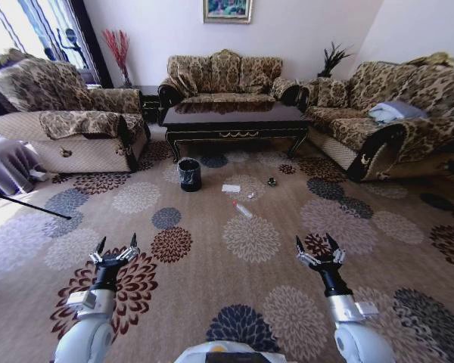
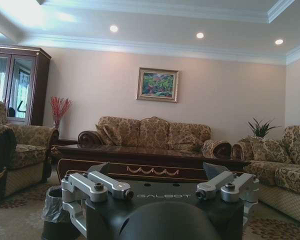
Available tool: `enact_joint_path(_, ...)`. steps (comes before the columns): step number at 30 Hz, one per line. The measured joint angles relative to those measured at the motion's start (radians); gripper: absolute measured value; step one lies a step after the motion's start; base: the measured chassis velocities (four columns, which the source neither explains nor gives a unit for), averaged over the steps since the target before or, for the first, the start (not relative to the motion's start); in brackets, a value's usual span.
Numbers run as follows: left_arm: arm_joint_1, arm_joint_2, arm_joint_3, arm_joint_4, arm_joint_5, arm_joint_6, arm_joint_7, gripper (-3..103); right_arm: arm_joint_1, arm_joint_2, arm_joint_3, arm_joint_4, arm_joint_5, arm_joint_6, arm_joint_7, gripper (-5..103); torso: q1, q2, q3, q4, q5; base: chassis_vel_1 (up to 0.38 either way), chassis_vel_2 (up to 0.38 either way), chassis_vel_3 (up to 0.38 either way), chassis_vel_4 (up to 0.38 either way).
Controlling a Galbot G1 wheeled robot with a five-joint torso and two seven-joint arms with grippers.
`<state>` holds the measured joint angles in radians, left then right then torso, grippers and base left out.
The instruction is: Move to the front of the table and pick up the trash from the floor, then place it into the trash bin.
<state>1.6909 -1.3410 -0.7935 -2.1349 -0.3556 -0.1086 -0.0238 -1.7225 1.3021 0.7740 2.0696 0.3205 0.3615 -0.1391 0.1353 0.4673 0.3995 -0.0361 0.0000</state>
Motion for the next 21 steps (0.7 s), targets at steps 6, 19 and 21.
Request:
enact_joint_path(6,0.002,0.001,0.0,0.0,0.003,0.0,0.0,100,-0.001,0.0,0.0,0.0,0.001,0.001,-0.001,100,-0.01,-0.029,-0.018,0.0,0.0,0.0,0.0,0.0,0.0)
enact_joint_path(19,0.001,0.009,-0.001,-0.002,-0.004,0.0,0.0,100,-0.006,-0.003,0.003,0.004,0.003,0.001,0.0,100,-0.028,-0.081,-0.053,0.0,0.0,0.0,0.0,0.0,0.0)
enact_joint_path(21,0.0,0.011,-0.001,0.0,-0.004,0.0,0.0,100,-0.006,-0.003,0.003,0.004,0.003,0.001,0.0,100,-0.031,-0.09,-0.06,0.0,0.0,0.0,0.0,0.0,0.0)
